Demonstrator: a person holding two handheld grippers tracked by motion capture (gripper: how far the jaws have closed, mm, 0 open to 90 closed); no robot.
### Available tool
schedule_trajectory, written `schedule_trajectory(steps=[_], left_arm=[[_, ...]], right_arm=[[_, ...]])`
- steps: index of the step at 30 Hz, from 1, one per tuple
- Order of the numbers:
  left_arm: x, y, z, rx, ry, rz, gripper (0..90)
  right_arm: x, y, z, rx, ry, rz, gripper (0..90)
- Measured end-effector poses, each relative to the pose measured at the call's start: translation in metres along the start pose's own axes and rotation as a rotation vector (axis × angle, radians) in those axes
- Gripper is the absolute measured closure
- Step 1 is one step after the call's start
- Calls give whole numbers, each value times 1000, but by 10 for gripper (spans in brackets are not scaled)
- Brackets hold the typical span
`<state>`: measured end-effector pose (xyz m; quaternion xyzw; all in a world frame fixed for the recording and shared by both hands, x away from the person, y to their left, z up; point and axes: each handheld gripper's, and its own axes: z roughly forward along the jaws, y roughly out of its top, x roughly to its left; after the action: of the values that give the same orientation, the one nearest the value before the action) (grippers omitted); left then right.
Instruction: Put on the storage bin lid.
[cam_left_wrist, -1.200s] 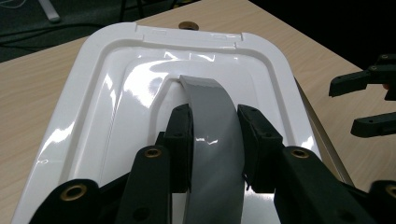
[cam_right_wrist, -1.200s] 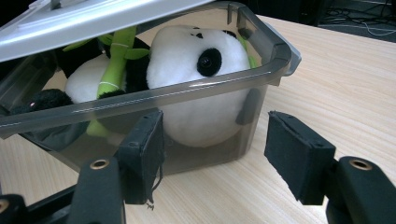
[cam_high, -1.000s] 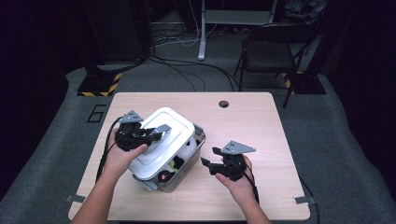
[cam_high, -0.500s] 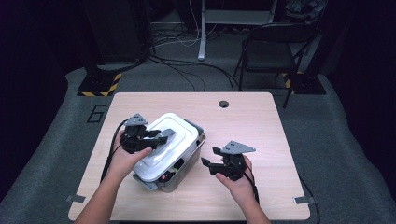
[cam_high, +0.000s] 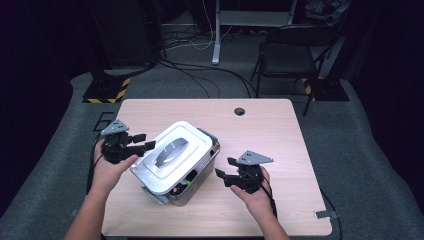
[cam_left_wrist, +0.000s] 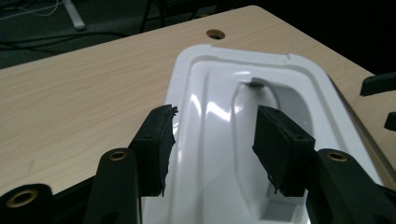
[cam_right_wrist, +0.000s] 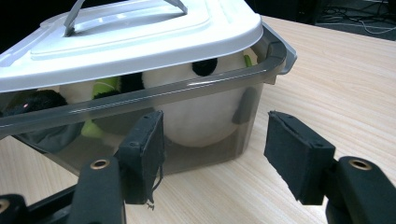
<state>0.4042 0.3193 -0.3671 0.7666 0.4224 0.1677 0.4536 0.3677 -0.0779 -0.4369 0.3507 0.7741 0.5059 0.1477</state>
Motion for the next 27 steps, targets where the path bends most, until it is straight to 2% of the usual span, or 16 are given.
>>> schedule_trajectory(steps=[2, 3, 6, 8, 13, 15, 17, 23, 24, 27], left_arm=[[4, -4, 0, 0, 7, -12, 490], [10, -11, 1, 23, 7, -28, 499], [14, -22, 4, 39, 3, -42, 524], [17, -27, 7, 40, 2, -63, 540], [20, -34, 10, 56, -4, -84, 602], [19, -35, 11, 53, 0, -83, 638], [19, -35, 12, 60, -20, -81, 674], [13, -34, 15, 52, -22, -72, 705], [12, -33, 16, 56, -22, -58, 709], [10, -32, 18, 56, -24, -49, 710]], right_arm=[[0, 0, 0, 2, 0, 4, 369], [0, 0, 0, 3, 1, 3, 368], [0, 0, 1, 5, 0, -3, 369], [1, 0, 2, 7, 2, 0, 368], [0, 0, 2, 8, 1, -3, 368], [0, 0, 2, 7, 0, -3, 369], [0, 0, 2, 6, 1, -3, 369], [0, 1, 2, 1, 1, 3, 368], [0, 1, 2, -3, 1, -3, 368], [0, 1, 2, -5, 3, -1, 368]])
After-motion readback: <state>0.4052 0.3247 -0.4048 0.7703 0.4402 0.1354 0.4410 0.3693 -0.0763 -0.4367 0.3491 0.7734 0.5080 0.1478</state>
